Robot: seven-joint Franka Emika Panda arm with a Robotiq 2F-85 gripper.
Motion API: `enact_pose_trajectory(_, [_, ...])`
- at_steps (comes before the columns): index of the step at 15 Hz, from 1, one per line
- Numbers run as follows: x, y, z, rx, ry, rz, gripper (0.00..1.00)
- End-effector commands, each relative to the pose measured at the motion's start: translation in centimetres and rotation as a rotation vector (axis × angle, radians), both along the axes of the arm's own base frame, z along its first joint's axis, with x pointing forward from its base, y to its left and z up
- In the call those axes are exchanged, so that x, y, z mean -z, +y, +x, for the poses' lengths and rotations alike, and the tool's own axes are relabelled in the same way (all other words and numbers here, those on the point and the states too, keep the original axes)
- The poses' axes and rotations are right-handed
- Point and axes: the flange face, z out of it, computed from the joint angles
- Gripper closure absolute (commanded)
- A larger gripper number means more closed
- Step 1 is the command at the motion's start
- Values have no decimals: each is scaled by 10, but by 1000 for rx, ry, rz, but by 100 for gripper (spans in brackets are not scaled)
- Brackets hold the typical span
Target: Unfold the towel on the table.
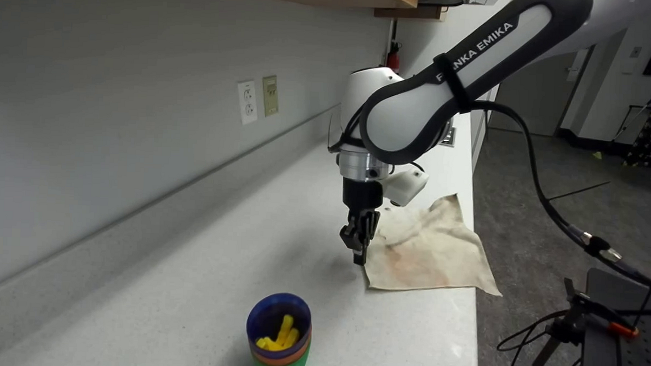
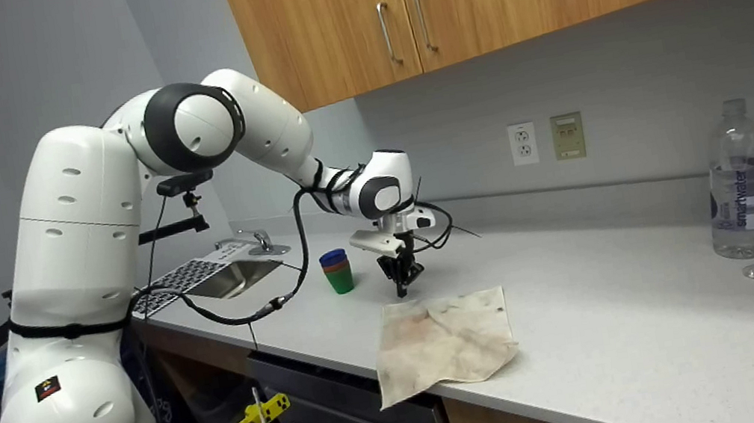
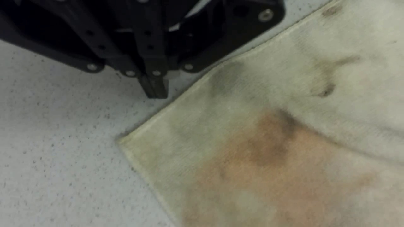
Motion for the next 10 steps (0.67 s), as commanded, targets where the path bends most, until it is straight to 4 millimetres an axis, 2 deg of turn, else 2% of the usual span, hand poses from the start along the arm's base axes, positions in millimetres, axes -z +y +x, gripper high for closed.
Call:
enact_pose_trajectory(1, [-15,3,-25,-17,50,-37,100])
enact_pose_trajectory(6, [-2,-6,-53,-9,84,-60,100])
enact_pose_trajectory(10, [18,-18,-60,9,88,-80,100])
